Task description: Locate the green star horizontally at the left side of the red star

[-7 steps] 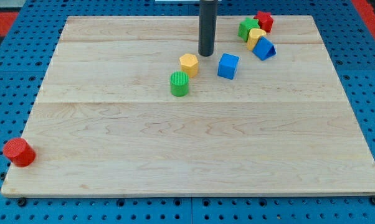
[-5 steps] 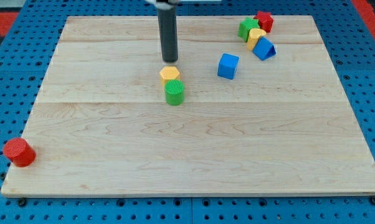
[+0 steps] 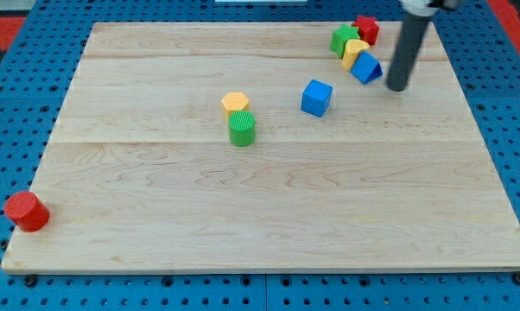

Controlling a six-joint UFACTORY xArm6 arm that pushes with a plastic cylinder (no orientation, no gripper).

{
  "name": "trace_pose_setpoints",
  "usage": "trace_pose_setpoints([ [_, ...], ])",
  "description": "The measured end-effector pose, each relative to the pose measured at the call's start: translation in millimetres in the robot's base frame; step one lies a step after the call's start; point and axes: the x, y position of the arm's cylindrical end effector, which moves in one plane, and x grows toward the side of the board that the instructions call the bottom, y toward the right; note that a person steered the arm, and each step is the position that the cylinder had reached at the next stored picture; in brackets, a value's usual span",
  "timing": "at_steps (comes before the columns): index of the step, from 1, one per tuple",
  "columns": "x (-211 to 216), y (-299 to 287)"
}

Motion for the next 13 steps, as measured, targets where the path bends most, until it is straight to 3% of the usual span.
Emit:
trace_pose_setpoints([
  [1, -69, -6],
  [2, -83, -99],
  [3, -53, -174],
  [4, -22, -198],
  [5, -83, -208],
  [6, -85, -176],
  [7, -46, -177],
  [8, -47, -159],
  [9, -94, -134],
  [11, -106, -103],
  [13, -33, -268],
])
